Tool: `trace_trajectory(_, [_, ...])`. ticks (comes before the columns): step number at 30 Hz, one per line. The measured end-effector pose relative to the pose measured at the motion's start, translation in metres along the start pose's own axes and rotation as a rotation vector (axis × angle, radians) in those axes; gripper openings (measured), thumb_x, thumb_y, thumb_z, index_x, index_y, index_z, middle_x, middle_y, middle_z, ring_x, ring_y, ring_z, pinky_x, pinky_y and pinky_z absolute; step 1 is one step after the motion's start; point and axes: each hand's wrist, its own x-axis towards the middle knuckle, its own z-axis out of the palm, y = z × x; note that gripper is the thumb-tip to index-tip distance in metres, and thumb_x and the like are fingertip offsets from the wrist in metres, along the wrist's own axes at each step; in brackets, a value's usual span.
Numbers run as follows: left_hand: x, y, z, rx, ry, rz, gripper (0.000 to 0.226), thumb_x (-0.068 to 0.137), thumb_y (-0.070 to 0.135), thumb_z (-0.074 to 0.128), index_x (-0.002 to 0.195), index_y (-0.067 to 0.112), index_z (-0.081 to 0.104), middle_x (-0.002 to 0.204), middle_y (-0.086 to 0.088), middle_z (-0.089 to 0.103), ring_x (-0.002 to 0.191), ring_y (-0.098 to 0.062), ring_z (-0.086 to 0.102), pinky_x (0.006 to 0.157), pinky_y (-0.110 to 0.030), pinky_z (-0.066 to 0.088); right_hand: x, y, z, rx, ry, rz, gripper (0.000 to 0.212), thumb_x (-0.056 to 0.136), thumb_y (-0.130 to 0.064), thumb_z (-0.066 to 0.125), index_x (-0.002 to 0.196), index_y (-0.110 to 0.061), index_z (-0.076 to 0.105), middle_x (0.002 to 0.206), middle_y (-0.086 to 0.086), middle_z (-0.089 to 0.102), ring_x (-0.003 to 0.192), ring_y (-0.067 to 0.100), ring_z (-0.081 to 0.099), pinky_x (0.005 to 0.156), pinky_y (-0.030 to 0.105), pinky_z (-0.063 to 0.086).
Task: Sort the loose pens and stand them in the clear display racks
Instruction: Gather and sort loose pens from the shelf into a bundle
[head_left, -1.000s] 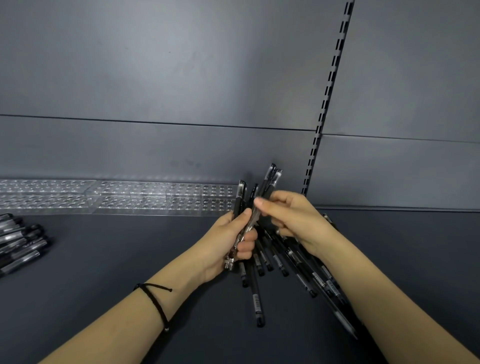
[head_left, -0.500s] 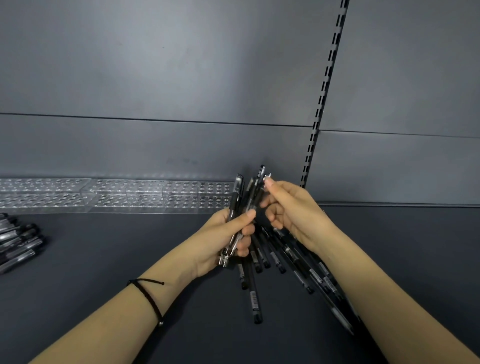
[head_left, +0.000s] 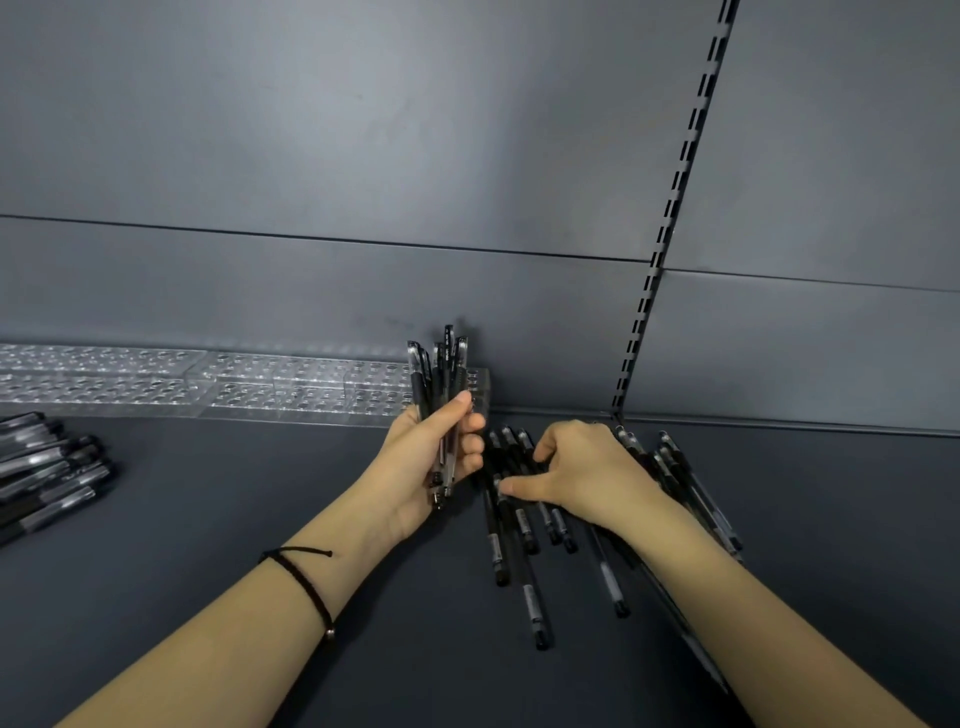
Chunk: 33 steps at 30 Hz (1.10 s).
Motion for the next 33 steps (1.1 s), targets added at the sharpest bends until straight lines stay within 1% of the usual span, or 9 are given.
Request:
trace_trajectory(3, [0.002, -0.001, -0.001, -0.024, -0.008, -0.006, 0.014, 0.094, 0.02, 0.061, 0.084, 0.014, 0.055, 0.062, 0.001, 0.054, 0.044, -0.008, 0.046, 0.042, -0.02, 0.043, 0.004, -0.001, -0.006, 0.018, -0.04, 0.031, 0.07, 0.072, -0.049, 0.079, 0.127, -0.012, 0.056, 0.12, 0.004, 0.06, 0.107, 0.019, 0.059, 0.089, 0.03, 0.049])
trace_trajectory(6, [0.002, -0.002, -0.002, -0.027, 0.005, -0.004, 0.014, 0.094, 0.02, 0.061, 0.084, 0.014, 0.054, 0.06, 0.002, 0.052, 0.043, -0.008, 0.044, 0.042, -0.02, 0.043, 0.005, -0.001, -0.012, 0.015, -0.068, 0.061, 0.067, 0.073, -0.045, 0.081, 0.126, -0.013, 0.057, 0.125, 0.004, 0.059, 0.108, 0.018, 0.058, 0.082, 0.024, 0.044])
trace_trajectory(10, [0.001, -0.005, 0.0, -0.006, -0.002, -0.004, 0.016, 0.094, 0.021, 0.061, 0.081, 0.014, 0.053, 0.059, 0.002, 0.05, 0.044, -0.008, 0.043, 0.043, -0.02, 0.042, 0.005, -0.002, -0.017, -0.002, -0.118, 0.051, 0.055, 0.074, -0.041, 0.081, 0.117, -0.012, 0.062, 0.116, 0.002, 0.062, 0.093, 0.015, 0.055, 0.079, 0.024, 0.043])
trace_trajectory(17, [0.001, -0.007, 0.002, 0.047, -0.038, 0.014, 0.022, 0.095, 0.02, 0.06, 0.075, 0.014, 0.052, 0.06, 0.0, 0.048, 0.045, -0.008, 0.042, 0.042, -0.019, 0.039, 0.006, -0.008, -0.016, -0.062, -0.165, 0.048, 0.039, 0.079, -0.03, 0.076, 0.102, 0.001, 0.066, 0.076, 0.005, 0.063, 0.063, 0.016, 0.057, 0.069, 0.03, 0.053])
trace_trajectory(21, [-0.001, -0.007, 0.004, 0.055, -0.012, 0.01, 0.01, 0.091, 0.019, 0.064, 0.085, 0.01, 0.063, 0.065, -0.002, 0.061, 0.048, -0.008, 0.049, 0.044, -0.018, 0.044, 0.002, -0.012, -0.016, -0.132, -0.133, 0.026, 0.027, 0.081, -0.032, 0.074, 0.085, -0.008, 0.063, 0.074, 0.004, 0.064, 0.069, 0.017, 0.058, 0.075, 0.033, 0.055])
trace_trajectory(26, [-0.001, -0.006, 0.004, -0.031, 0.038, -0.016, 0.018, 0.088, 0.016, 0.066, 0.102, 0.004, 0.067, 0.069, -0.002, 0.067, 0.05, -0.007, 0.054, 0.045, -0.017, 0.046, 0.0, -0.004, -0.015, -0.013, -0.137, 0.003, 0.032, 0.074, -0.035, 0.081, 0.095, -0.015, 0.067, 0.084, -0.01, 0.06, 0.088, 0.014, 0.061, 0.081, 0.029, 0.052])
trace_trajectory(28, [-0.001, -0.006, 0.003, -0.048, 0.055, -0.018, 0.02, 0.089, 0.015, 0.066, 0.105, 0.003, 0.066, 0.069, -0.002, 0.067, 0.049, -0.007, 0.054, 0.044, -0.017, 0.046, 0.0, -0.004, -0.013, -0.024, -0.139, -0.006, 0.034, 0.075, -0.033, 0.081, 0.097, -0.011, 0.067, 0.09, -0.004, 0.064, 0.091, 0.017, 0.063, 0.084, 0.033, 0.054])
trace_trajectory(31, [0.0, -0.006, 0.003, -0.059, 0.072, -0.008, 0.015, 0.09, 0.015, 0.065, 0.101, 0.005, 0.065, 0.068, -0.002, 0.065, 0.048, -0.006, 0.052, 0.043, -0.017, 0.044, 0.001, -0.006, -0.01, -0.045, -0.136, -0.014, 0.034, 0.079, -0.028, 0.077, 0.089, 0.001, 0.063, 0.086, 0.011, 0.065, 0.08, 0.027, 0.062, 0.074, 0.033, 0.053])
trace_trajectory(33, [0.001, -0.006, 0.003, -0.06, 0.092, 0.008, 0.006, 0.09, 0.014, 0.065, 0.092, 0.009, 0.064, 0.066, -0.001, 0.064, 0.047, -0.005, 0.051, 0.043, -0.016, 0.043, 0.002, -0.006, -0.009, -0.037, -0.127, -0.027, 0.029, 0.082, -0.026, 0.075, 0.085, -0.002, 0.06, 0.077, 0.007, 0.053, 0.069, 0.022, 0.048, 0.066, 0.029, 0.042])
